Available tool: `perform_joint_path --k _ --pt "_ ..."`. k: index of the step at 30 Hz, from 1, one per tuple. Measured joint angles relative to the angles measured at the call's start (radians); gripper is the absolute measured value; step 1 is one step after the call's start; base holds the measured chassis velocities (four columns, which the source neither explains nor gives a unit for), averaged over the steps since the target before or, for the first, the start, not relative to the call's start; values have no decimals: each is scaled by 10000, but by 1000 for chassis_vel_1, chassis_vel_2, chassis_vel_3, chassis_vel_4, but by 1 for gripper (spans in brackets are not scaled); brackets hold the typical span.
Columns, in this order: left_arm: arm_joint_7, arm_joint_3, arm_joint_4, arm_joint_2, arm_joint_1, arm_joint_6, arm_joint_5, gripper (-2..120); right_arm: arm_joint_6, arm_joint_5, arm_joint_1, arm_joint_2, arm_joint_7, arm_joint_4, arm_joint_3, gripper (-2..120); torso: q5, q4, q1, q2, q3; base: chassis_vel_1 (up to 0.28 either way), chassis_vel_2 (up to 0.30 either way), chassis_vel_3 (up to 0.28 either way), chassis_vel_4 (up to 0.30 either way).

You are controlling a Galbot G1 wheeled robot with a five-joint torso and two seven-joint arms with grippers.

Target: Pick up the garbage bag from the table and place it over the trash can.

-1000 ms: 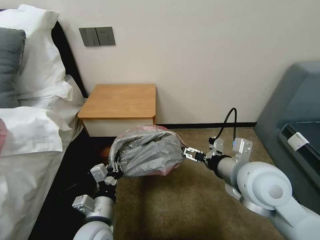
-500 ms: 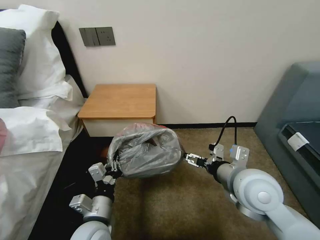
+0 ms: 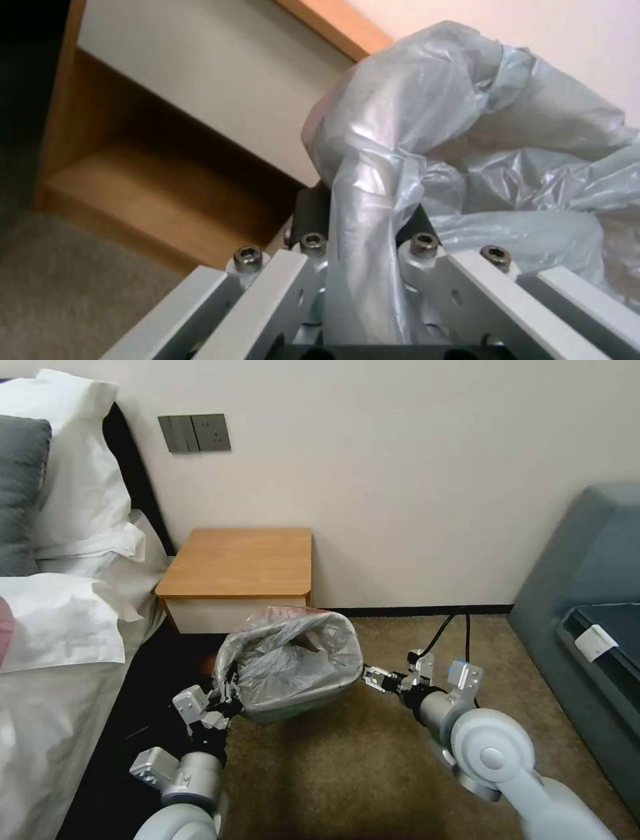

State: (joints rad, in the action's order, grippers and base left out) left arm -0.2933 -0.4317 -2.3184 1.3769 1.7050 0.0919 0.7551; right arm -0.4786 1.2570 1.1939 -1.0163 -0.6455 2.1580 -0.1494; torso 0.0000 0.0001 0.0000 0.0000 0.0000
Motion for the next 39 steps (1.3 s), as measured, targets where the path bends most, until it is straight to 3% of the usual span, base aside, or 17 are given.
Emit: perform_joint_path --k 10,19,23,27,31,32,35,37,38,39 --pt "-282 -154 -181 -114 -123 291 674 7 207 -898 317 -60 379 -170 2 100 2 -1 0 0 0 0 0 0 0" --pt "-362 -463 155 -165 -317 314 608 7 893 -1254 973 402 261 1244 -154 100 -1 0 0 0 0 0 0 0 0" --pt "-362 -504 454 -197 -360 273 45 7 1309 -1525 1339 623 92 2327 -279 100 -1 -1 1 0 0 0 0 0 0" --pt "-222 -371 719 -323 -374 197 -886 7 2053 -2266 1025 1542 1047 2963 -278 100 2 -3 0 0 0 0 0 0 0" --pt "18 -152 894 -445 -349 58 -1660 7 2600 -2981 -668 3145 3975 2726 163 89 0 0 0 0 0 0 0 0 0" --pt "18 -152 894 -445 -349 58 -1660 7 2600 -2981 -668 3145 3975 2726 163 89 0 0 0 0 0 0 0 0 0" --pt "179 2 935 -486 -317 6 -2221 7 2508 -3770 -2464 3935 6355 2038 1532 76 1 -1 0 0 0 0 0 0 0" --pt "208 15 944 -485 -314 -9 -2307 7 2467 -3898 -2740 3978 6609 1953 1774 74 1 -3 0 1 0 0 0 0 0" --pt "370 55 993 -481 -278 -101 -2767 7 2361 -4740 -4344 3962 7772 1340 3228 66 -3 -1 0 1 0 0 0 0 0" --pt "461 59 1006 -471 -255 -136 -2954 7 2358 -5264 -5114 3805 8345 944 3955 61 -1 2 0 0 1 0 0 0 0"
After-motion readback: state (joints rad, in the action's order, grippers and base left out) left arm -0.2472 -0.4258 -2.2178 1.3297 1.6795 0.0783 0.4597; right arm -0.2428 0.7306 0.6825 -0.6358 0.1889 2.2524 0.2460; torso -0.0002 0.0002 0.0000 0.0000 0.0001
